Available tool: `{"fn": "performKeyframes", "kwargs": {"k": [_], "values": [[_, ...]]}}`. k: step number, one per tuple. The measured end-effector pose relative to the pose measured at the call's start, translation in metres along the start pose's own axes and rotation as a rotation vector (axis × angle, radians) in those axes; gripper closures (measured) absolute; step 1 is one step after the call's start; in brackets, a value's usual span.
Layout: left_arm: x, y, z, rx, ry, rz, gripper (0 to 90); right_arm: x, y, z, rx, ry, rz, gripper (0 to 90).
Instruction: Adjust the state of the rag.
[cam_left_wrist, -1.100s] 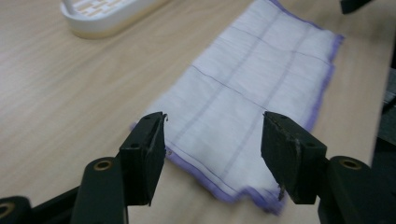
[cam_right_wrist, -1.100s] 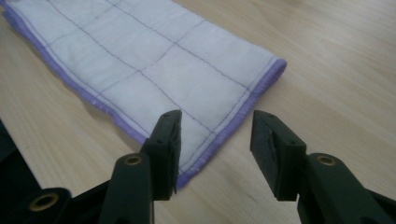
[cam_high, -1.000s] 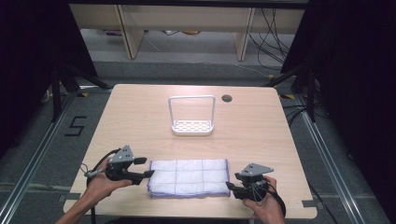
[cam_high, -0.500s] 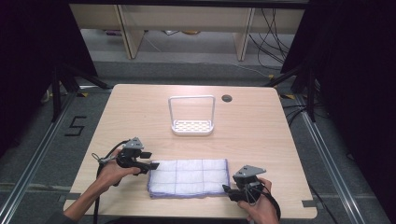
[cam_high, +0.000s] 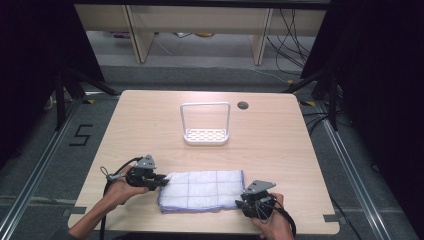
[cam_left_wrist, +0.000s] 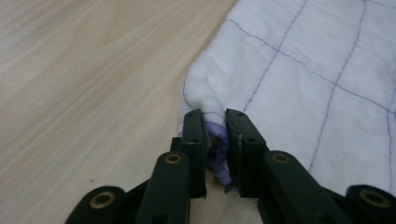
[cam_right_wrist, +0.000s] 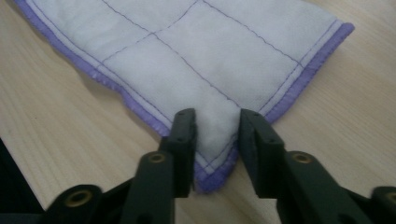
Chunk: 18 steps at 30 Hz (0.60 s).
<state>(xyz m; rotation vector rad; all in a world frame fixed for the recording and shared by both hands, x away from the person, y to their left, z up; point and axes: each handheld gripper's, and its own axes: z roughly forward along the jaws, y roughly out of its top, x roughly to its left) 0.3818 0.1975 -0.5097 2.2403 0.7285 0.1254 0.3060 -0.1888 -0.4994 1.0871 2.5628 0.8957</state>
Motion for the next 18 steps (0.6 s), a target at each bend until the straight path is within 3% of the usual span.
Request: {"fn": "performKeyframes", "kwargs": {"k": [2, 5, 7, 8, 10, 15, 18], "values": [[-0.006, -0.003, -0.002, -0.001, -0.006, 0.007, 80.4, -0.002, 0.003, 0.002, 0.002, 0.021, -0.005, 80.1], [-0.014, -0.008, -0.007, 0.001, -0.023, 0.018, 81.4, -0.008, 0.008, 0.005, 0.002, 0.054, 0.012, 83.6], [-0.019, -0.013, -0.013, -0.001, -0.036, 0.023, 82.0, -0.014, 0.012, 0.007, 0.016, 0.054, -0.016, 84.3], [-0.022, -0.016, -0.015, -0.004, -0.040, 0.022, 82.2, -0.015, 0.015, 0.009, 0.013, 0.051, -0.009, 84.5], [-0.028, -0.021, -0.017, -0.014, -0.052, 0.012, 82.5, -0.021, 0.023, 0.013, 0.030, 0.028, -0.048, 84.7], [-0.048, -0.030, -0.026, -0.048, -0.125, -0.005, 82.8, -0.034, 0.046, 0.026, 0.053, -0.008, -0.076, 84.9], [-0.060, -0.034, -0.029, -0.065, -0.135, -0.010, 83.3, -0.042, 0.061, 0.034, 0.057, -0.006, -0.093, 85.2]]}}
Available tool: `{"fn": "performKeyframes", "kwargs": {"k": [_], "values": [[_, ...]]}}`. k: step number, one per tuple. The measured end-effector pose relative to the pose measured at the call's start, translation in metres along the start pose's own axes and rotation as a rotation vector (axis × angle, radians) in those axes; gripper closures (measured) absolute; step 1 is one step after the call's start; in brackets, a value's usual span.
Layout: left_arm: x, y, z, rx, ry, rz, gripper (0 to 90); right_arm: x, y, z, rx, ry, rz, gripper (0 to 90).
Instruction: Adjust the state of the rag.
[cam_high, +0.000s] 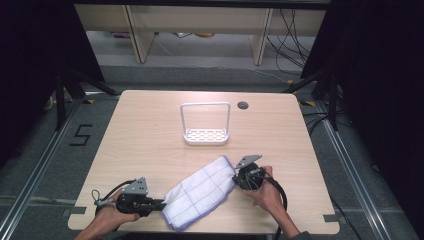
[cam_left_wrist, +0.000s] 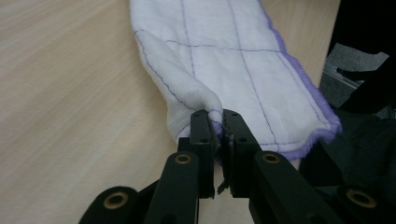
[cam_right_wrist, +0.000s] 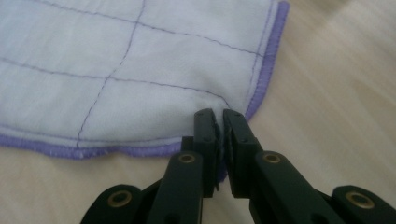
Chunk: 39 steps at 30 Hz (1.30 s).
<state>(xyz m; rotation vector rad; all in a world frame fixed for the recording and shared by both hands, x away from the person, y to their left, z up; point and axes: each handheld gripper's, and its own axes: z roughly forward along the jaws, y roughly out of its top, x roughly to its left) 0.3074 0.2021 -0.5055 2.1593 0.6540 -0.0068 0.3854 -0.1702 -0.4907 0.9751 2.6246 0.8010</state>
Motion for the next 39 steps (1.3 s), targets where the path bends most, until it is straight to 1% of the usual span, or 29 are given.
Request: {"fn": "performKeyframes", "kwargs": {"k": [2, 5, 6, 7, 8, 9, 10, 12, 14, 15, 16, 17, 18, 19, 20, 22, 23, 24, 25, 26, 28, 30, 31, 32, 34, 36, 37, 38, 39], "values": [[-0.010, -0.002, 0.001, -0.010, -0.006, -0.016, 83.6, -0.004, 0.008, 0.004, -0.003, -0.020, 0.001, 85.3], [-0.024, -0.002, 0.002, -0.024, -0.039, -0.020, 83.5, -0.010, 0.024, 0.008, -0.007, -0.008, -0.041, 85.4], [-0.027, -0.002, 0.003, -0.022, -0.042, -0.004, 83.5, -0.010, 0.028, 0.008, 0.007, -0.005, -0.041, 85.3], [-0.033, -0.002, 0.005, -0.029, -0.052, -0.006, 83.4, -0.012, 0.033, 0.009, -0.005, 0.005, -0.062, 85.3], [-0.037, -0.002, 0.007, -0.021, -0.061, 0.005, 83.2, -0.012, 0.038, 0.012, 0.001, 0.007, -0.066, 85.3], [-0.038, -0.002, 0.008, -0.013, -0.060, 0.012, 83.0, -0.012, 0.043, 0.015, 0.013, 0.013, -0.077, 85.3], [-0.042, -0.002, 0.012, -0.014, -0.075, 0.001, 82.7, -0.012, 0.045, 0.017, 0.007, 0.014, -0.095, 85.3], [-0.047, -0.001, 0.016, -0.007, -0.092, 0.007, 81.7, -0.011, 0.053, 0.025, 0.037, 0.023, -0.118, 85.3], [-0.050, 0.001, 0.018, -0.004, -0.104, 0.011, 79.7, -0.011, 0.056, 0.031, 0.045, 0.023, -0.141, 85.1], [-0.049, 0.001, 0.018, 0.006, -0.091, 0.012, 78.1, -0.012, 0.058, 0.035, 0.053, 0.022, -0.129, 84.5], [-0.049, 0.001, 0.017, -0.009, -0.108, 0.009, 73.7, -0.014, 0.059, 0.037, 0.049, 0.038, -0.121, 82.0], [-0.048, 0.001, 0.016, 0.002, -0.102, 0.001, 68.6, -0.015, 0.059, 0.036, 0.037, 0.029, -0.103, 78.3], [-0.046, 0.002, 0.014, -0.014, -0.100, -0.007, 63.8, -0.015, 0.059, 0.034, 0.037, 0.009, -0.077, 74.6], [-0.044, 0.003, 0.012, -0.020, -0.084, -0.009, 56.0, -0.019, 0.057, 0.032, 0.016, -0.016, -0.085, 68.6], [-0.042, 0.004, 0.009, -0.027, -0.073, -0.018, 49.3, -0.019, 0.056, 0.028, 0.013, -0.005, -0.053, 63.1], [-0.037, 0.007, 0.005, -0.056, -0.059, -0.038, 42.9, -0.022, 0.052, 0.020, -0.016, -0.029, -0.007, 59.5], [-0.032, 0.010, 0.001, -0.068, -0.039, -0.032, 41.7, -0.024, 0.051, 0.016, -0.030, -0.028, 0.008, 57.9], [-0.027, 0.012, -0.001, -0.067, -0.026, -0.033, 39.4, -0.026, 0.048, 0.010, -0.057, -0.036, 0.042, 55.0], [-0.026, 0.014, -0.002, -0.091, -0.025, -0.058, 38.0, -0.028, 0.045, 0.006, -0.073, -0.041, 0.062, 53.2], [-0.022, 0.016, -0.003, -0.086, -0.009, -0.052, 36.7, -0.028, 0.043, 0.004, -0.099, -0.051, 0.082, 52.3], [-0.016, 0.020, -0.003, -0.097, 0.002, -0.060, 35.4, -0.030, 0.038, -0.003, -0.082, -0.043, 0.118, 48.2], [-0.008, 0.026, -0.003, -0.105, 0.022, -0.059, 34.5, -0.029, 0.034, -0.006, -0.103, -0.053, 0.140, 48.0], [-0.004, 0.029, -0.003, -0.107, 0.031, -0.053, 34.4, -0.029, 0.032, -0.007, -0.112, -0.047, 0.136, 48.0], [-0.002, 0.032, -0.002, -0.111, 0.045, -0.068, 34.0, -0.027, 0.029, -0.006, -0.114, -0.048, 0.144, 47.9], [0.006, 0.038, -0.001, -0.117, 0.063, -0.074, 33.8, -0.025, 0.025, -0.008, -0.105, -0.042, 0.140, 46.3], [0.015, 0.045, 0.002, -0.127, 0.080, -0.085, 33.5, -0.025, 0.023, -0.010, -0.109, -0.043, 0.151, 44.8], [0.023, 0.051, 0.004, -0.120, 0.099, -0.080, 33.5, -0.025, 0.022, -0.011, -0.123, -0.046, 0.162, 44.1], [0.026, 0.054, 0.006, -0.132, 0.103, -0.089, 33.4, -0.025, 0.021, -0.011, -0.153, -0.052, 0.184, 43.1], [0.031, 0.057, 0.008, -0.125, 0.104, -0.094, 33.4, -0.026, 0.021, -0.014, -0.135, -0.055, 0.186, 42.2]]}}
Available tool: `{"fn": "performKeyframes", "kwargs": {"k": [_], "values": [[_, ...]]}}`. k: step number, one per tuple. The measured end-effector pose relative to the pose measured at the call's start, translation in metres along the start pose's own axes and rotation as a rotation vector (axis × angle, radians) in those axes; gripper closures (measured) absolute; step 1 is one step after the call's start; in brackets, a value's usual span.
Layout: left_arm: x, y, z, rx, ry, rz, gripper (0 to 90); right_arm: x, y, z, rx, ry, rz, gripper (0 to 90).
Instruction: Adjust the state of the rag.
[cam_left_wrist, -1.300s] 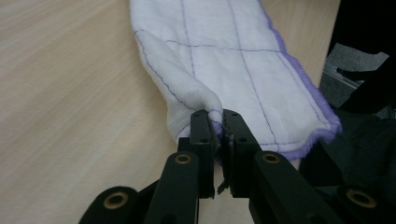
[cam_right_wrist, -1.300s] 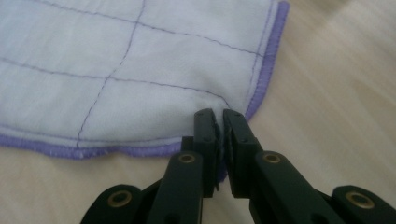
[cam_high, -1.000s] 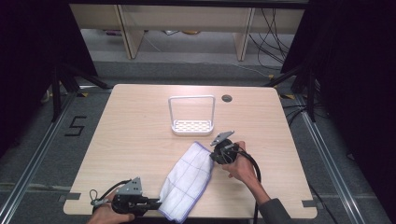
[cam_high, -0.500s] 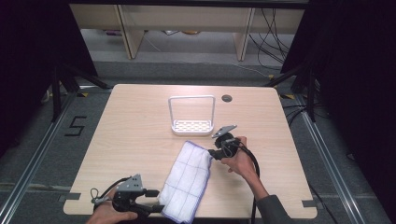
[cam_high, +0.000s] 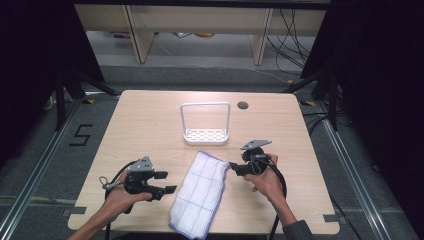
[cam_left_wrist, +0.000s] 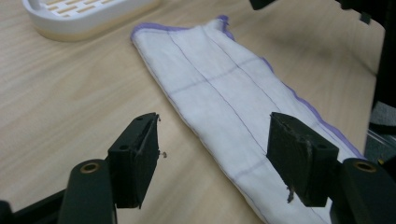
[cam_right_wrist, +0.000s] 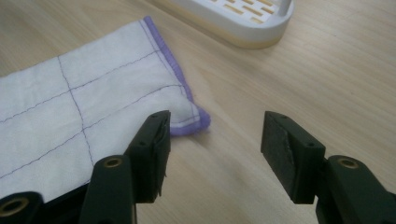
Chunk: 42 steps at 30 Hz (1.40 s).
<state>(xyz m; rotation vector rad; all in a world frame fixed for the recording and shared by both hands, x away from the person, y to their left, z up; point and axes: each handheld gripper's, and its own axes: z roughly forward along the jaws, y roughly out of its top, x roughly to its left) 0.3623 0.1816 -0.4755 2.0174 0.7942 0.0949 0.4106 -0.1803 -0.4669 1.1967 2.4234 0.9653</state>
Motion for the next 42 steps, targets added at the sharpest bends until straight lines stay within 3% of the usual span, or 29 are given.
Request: {"fn": "performKeyframes", "kwargs": {"k": [2, 4, 6, 10, 11, 14, 16, 18, 23, 25, 26, 27, 31, 32, 37, 40, 42], "values": [[0.008, 0.006, 0.007, 0.010, 0.026, 0.006, 33.4, -0.001, -0.002, 0.001, -0.034, -0.010, 0.029, 40.7], [0.014, 0.010, 0.014, 0.025, 0.032, 0.006, 33.4, -0.005, -0.002, 0.000, -0.021, -0.019, 0.010, 39.5], [0.020, 0.014, 0.024, 0.037, 0.043, -0.001, 33.4, -0.005, -0.003, -0.002, 0.000, -0.030, 0.050, 37.2], [0.031, 0.021, 0.042, 0.057, 0.070, -0.024, 33.6, -0.004, -0.004, 0.004, -0.023, -0.034, 0.082, 36.7], [0.034, 0.023, 0.044, 0.065, 0.070, -0.016, 33.9, -0.006, -0.004, 0.005, -0.018, -0.036, 0.060, 36.6], [0.038, 0.029, 0.054, 0.070, 0.075, -0.024, 34.4, -0.004, -0.003, 0.009, -0.003, -0.032, 0.077, 36.5], [0.040, 0.035, 0.061, 0.072, 0.084, -0.028, 34.8, -0.003, -0.003, 0.014, -0.017, -0.020, 0.108, 36.5], [0.042, 0.040, 0.068, 0.063, 0.084, -0.035, 35.3, -0.003, -0.001, 0.018, -0.009, -0.023, 0.087, 36.6], [0.044, 0.051, 0.085, 0.068, 0.085, -0.033, 37.0, 0.004, 0.004, 0.026, 0.010, -0.010, 0.107, 37.5], [0.046, 0.054, 0.091, 0.106, 0.087, -0.011, 37.4, 0.005, 0.006, 0.031, 0.009, -0.011, 0.094, 38.0], [0.045, 0.054, 0.095, 0.085, 0.101, -0.032, 37.8, 0.007, 0.007, 0.033, 0.019, -0.011, 0.100, 38.5], [0.048, 0.054, 0.098, 0.105, 0.100, -0.016, 38.6, 0.007, 0.007, 0.034, 0.030, -0.008, 0.095, 39.1], [0.051, 0.052, 0.110, 0.091, 0.106, -0.046, 41.6, 0.012, 0.010, 0.043, 0.048, -0.005, 0.090, 41.0], [0.053, 0.051, 0.112, 0.110, 0.101, -0.029, 43.0, 0.013, 0.010, 0.044, 0.052, -0.005, 0.083, 41.6], [0.051, 0.052, 0.119, 0.099, 0.112, 0.010, 47.3, 0.016, 0.011, 0.055, 0.082, -0.021, 0.047, 42.9], [0.052, 0.053, 0.124, 0.058, 0.102, -0.015, 50.7, 0.017, 0.011, 0.056, 0.086, -0.022, 0.053, 44.4], [0.052, 0.052, 0.125, 0.088, 0.093, 0.040, 56.2, 0.018, 0.011, 0.056, 0.091, -0.024, 0.046, 45.6]]}}
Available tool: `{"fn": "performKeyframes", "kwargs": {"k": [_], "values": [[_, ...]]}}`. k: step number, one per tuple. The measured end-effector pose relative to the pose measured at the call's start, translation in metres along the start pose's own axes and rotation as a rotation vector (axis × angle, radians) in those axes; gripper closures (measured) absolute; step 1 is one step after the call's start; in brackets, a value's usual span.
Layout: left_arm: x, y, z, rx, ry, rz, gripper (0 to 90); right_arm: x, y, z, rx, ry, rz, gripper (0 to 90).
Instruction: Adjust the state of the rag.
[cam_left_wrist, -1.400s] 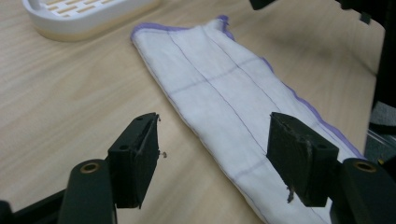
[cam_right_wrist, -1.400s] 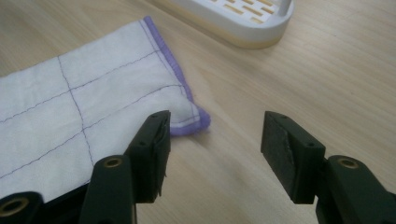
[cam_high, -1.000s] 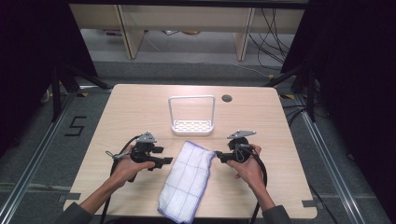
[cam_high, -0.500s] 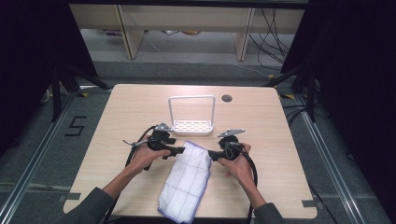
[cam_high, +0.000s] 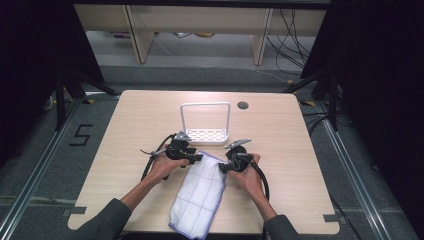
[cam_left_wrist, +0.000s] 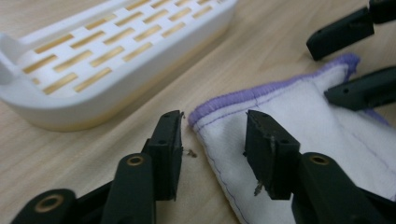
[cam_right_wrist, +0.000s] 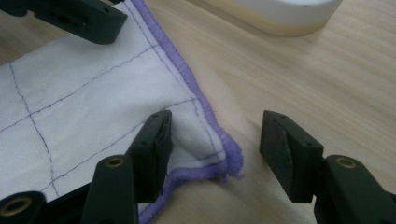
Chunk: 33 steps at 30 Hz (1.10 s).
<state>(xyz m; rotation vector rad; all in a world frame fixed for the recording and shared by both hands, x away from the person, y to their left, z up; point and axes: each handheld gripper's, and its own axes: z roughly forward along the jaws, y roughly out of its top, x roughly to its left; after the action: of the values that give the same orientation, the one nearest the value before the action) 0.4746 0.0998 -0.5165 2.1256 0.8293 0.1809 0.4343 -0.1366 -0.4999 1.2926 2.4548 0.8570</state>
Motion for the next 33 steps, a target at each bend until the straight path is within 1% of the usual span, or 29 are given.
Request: {"fn": "performKeyframes", "kwargs": {"k": [1, 2, 4, 6, 7, 8, 9, 10, 11, 12, 13, 14, 15, 16, 17, 18, 19, 20, 21, 22, 23, 24, 25, 26, 27, 28, 30, 31, 33], "values": [[-0.001, 0.000, 0.000, 0.003, -0.004, 0.004, 59.0, 0.001, 0.000, 0.000, -0.004, 0.001, 0.006, 46.4], [-0.002, 0.000, 0.000, 0.000, -0.007, 0.009, 61.9, 0.001, 0.000, 0.001, -0.007, 0.005, -0.001, 47.3], [-0.004, 0.000, 0.000, -0.005, -0.001, 0.026, 68.0, 0.001, 0.001, 0.001, -0.010, 0.010, 0.000, 50.4], [-0.004, 0.000, -0.002, 0.004, 0.002, 0.045, 74.5, 0.002, 0.002, 0.001, -0.011, 0.028, 0.004, 58.4], [-0.005, -0.001, -0.002, -0.007, 0.000, 0.038, 76.7, 0.002, 0.002, 0.002, -0.016, 0.037, 0.005, 62.7], [-0.003, -0.001, -0.004, -0.001, 0.004, 0.053, 79.2, 0.001, 0.002, 0.003, -0.022, 0.052, 0.007, 66.1], [-0.003, -0.001, -0.004, -0.001, 0.002, 0.053, 81.4, 0.001, 0.003, 0.003, -0.020, 0.061, 0.001, 70.6], [-0.004, -0.001, -0.005, -0.016, -0.001, 0.033, 82.2, 0.000, 0.003, 0.003, -0.020, 0.072, 0.001, 73.0], [-0.002, -0.002, -0.006, -0.015, -0.001, 0.034, 82.8, -0.001, 0.004, 0.004, -0.016, 0.084, 0.006, 75.5], [-0.001, -0.002, -0.008, 0.000, -0.002, 0.049, 83.3, -0.001, 0.005, 0.005, -0.024, 0.091, -0.002, 77.6], [-0.001, -0.003, -0.010, -0.003, 0.003, 0.040, 83.6, -0.001, 0.006, 0.005, -0.024, 0.091, -0.003, 79.0], [-0.001, -0.003, -0.012, -0.012, 0.004, 0.033, 83.9, -0.001, 0.007, 0.007, -0.041, 0.102, -0.008, 80.4], [-0.001, -0.004, -0.013, -0.018, 0.006, 0.028, 83.9, -0.001, 0.008, 0.007, -0.032, 0.096, -0.019, 81.4], [-0.001, -0.006, -0.017, -0.016, 0.004, 0.037, 84.0, -0.002, 0.009, 0.008, -0.035, 0.095, -0.027, 81.9], [0.000, -0.007, -0.020, 0.001, 0.002, 0.053, 84.2, -0.001, 0.012, 0.007, -0.036, 0.103, -0.018, 82.3], [0.000, -0.008, -0.022, 0.002, 0.003, 0.052, 84.3, -0.002, 0.013, 0.009, -0.050, 0.109, -0.031, 82.3], [0.001, -0.009, -0.024, -0.009, 0.006, 0.043, 84.4, -0.001, 0.015, 0.009, -0.048, 0.120, -0.024, 82.1], [0.003, -0.011, -0.028, 0.000, 0.007, 0.050, 84.5, -0.001, 0.016, 0.010, -0.051, 0.123, -0.022, 82.1], [0.004, -0.012, -0.029, -0.024, 0.006, 0.016, 84.6, 0.000, 0.018, 0.013, -0.071, 0.141, -0.005, 81.8], [0.006, -0.013, -0.031, -0.008, 0.009, 0.037, 84.6, 0.000, 0.019, 0.014, -0.066, 0.135, -0.011, 81.6], [0.007, -0.014, -0.032, -0.015, 0.007, 0.025, 84.6, 0.001, 0.020, 0.016, -0.059, 0.132, -0.009, 81.5], [0.008, -0.016, -0.033, -0.012, 0.014, 0.016, 84.6, 0.003, 0.021, 0.017, -0.061, 0.133, -0.011, 80.9], [0.008, -0.016, -0.034, -0.010, 0.014, 0.014, 84.6, 0.004, 0.022, 0.019, -0.078, 0.137, -0.007, 77.2], [0.008, -0.017, -0.033, -0.018, 0.012, 0.011, 84.6, 0.003, 0.023, 0.019, -0.065, 0.126, -0.012, 69.6], [0.010, -0.018, -0.034, 0.001, 0.011, 0.031, 84.5, 0.004, 0.025, 0.019, -0.058, 0.117, 0.006, 62.7], [0.008, -0.019, -0.032, -0.020, 0.015, -0.003, 84.5, 0.005, 0.026, 0.018, -0.037, 0.099, 0.037, 61.3], [0.009, -0.019, -0.033, -0.001, 0.016, 0.019, 84.3, 0.002, 0.026, 0.014, -0.054, 0.073, 0.023, 57.8], [0.009, -0.019, -0.033, -0.001, 0.017, 0.016, 84.2, 0.002, 0.027, 0.012, -0.056, 0.085, 0.038, 56.9], [0.008, -0.019, -0.032, 0.004, 0.022, 0.020, 83.9, 0.000, 0.027, 0.011, -0.079, 0.067, 0.047, 56.5]]}}
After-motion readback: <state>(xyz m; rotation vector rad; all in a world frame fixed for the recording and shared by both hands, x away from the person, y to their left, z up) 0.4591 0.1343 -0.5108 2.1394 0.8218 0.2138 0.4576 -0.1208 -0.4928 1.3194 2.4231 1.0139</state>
